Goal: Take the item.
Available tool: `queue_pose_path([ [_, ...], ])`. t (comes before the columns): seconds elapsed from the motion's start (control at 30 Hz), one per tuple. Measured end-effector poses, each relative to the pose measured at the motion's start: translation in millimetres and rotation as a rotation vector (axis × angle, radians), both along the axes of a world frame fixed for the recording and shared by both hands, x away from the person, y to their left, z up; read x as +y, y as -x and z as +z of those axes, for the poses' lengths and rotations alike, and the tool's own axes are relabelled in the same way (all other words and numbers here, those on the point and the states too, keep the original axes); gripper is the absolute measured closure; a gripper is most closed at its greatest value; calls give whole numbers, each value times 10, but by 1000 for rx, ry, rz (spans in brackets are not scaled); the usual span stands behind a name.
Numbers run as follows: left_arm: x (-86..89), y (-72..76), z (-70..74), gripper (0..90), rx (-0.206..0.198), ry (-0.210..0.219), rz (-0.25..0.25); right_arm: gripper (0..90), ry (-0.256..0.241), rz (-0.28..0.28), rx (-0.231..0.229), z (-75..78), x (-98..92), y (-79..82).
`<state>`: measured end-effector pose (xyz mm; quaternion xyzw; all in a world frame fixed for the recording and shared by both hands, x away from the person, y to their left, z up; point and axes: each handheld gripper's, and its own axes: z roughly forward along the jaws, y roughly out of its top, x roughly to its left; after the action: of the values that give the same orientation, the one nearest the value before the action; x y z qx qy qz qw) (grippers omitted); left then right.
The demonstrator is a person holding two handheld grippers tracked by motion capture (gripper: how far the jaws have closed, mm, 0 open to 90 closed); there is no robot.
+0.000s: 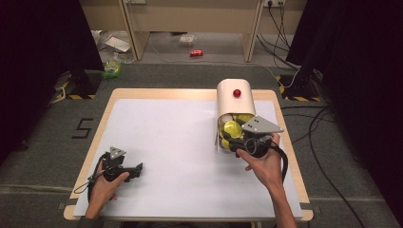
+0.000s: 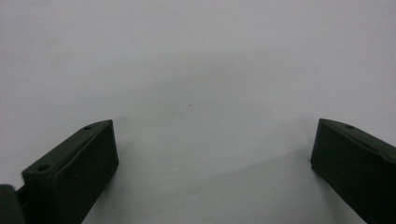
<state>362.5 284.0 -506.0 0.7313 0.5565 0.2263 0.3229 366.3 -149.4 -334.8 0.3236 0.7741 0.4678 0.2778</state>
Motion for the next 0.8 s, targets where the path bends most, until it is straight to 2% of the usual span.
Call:
queue_pose_path([
  [0.47, 0, 0, 0, 0, 0, 0, 0, 395, 0, 27, 1, 21, 103, 15],
  [0.8, 0, -1, 0, 0, 0, 0, 0, 395, 6, 62, 0, 19, 254, 25],
])
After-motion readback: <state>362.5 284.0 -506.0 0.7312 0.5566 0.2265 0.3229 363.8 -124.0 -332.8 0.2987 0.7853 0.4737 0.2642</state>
